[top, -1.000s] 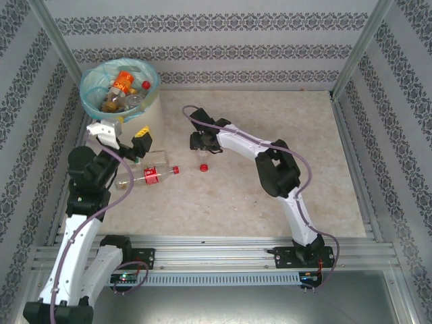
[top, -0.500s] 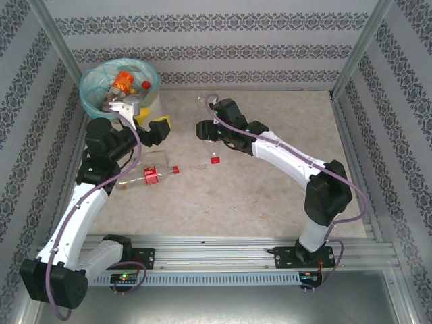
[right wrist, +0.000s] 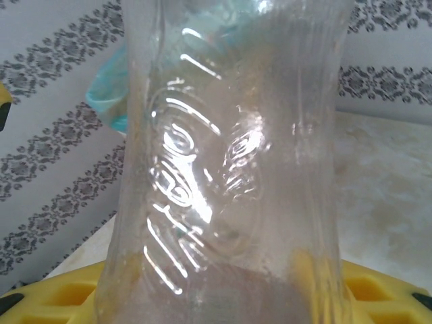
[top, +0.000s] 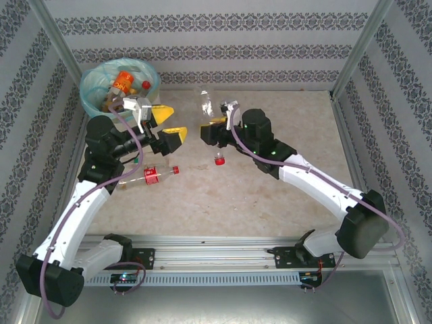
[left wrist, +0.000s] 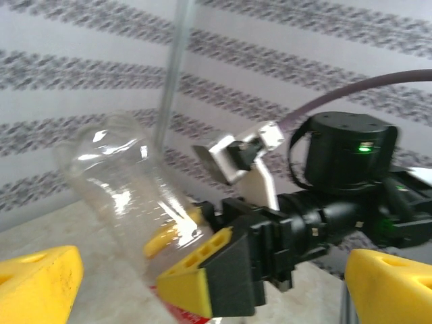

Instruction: Put the plastic bottles in the bin

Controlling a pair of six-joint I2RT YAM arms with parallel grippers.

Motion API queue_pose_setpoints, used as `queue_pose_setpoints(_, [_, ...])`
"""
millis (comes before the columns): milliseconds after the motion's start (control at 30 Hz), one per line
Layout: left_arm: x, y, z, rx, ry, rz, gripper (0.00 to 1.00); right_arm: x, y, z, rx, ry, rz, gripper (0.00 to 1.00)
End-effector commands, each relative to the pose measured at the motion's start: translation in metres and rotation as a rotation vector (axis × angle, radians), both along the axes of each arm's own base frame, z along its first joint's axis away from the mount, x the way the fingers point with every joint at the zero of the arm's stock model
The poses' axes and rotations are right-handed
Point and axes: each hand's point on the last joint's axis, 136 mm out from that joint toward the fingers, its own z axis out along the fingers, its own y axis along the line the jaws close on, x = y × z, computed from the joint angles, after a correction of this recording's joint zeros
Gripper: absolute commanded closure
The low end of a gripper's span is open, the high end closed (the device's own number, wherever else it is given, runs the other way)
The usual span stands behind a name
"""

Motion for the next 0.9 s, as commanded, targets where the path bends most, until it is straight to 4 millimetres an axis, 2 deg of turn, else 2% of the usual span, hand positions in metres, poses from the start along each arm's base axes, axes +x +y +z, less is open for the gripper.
queue_pose_setpoints(0, [-0.037, -0.010, 0.026, -0.032, -0.130, -0.152, 0.00, -0.019, 0.006, 0.026, 0.058, -0.111, 0.088, 0.45])
queue_pose_setpoints(233, [-0.035, -0.015, 0.031, -0.082, -0.110, -0.202, 0.00, -0.050, 0.015, 0.043, 0.132, -0.204, 0.252, 0.46])
queue_pose_setpoints(500, [-0.029, -0.023, 0.024, -0.085, -0.077, -0.232, 0.00, -0.092, 0.028, 0.074, 0.199, -0.306, 0.392, 0.47])
queue_pose_setpoints(633, [-0.031, -0.030, 0.025, -0.080, -0.072, -0.267, 0.00, -0.106, 0.038, 0.084, 0.214, -0.333, 0.450, 0.47])
queue_pose_setpoints(867, [-0.047, -0.036, 0.035, -0.096, -0.105, -0.344, 0.03, -0.121, 0.059, 0.088, 0.221, -0.314, 0.587, 0.47])
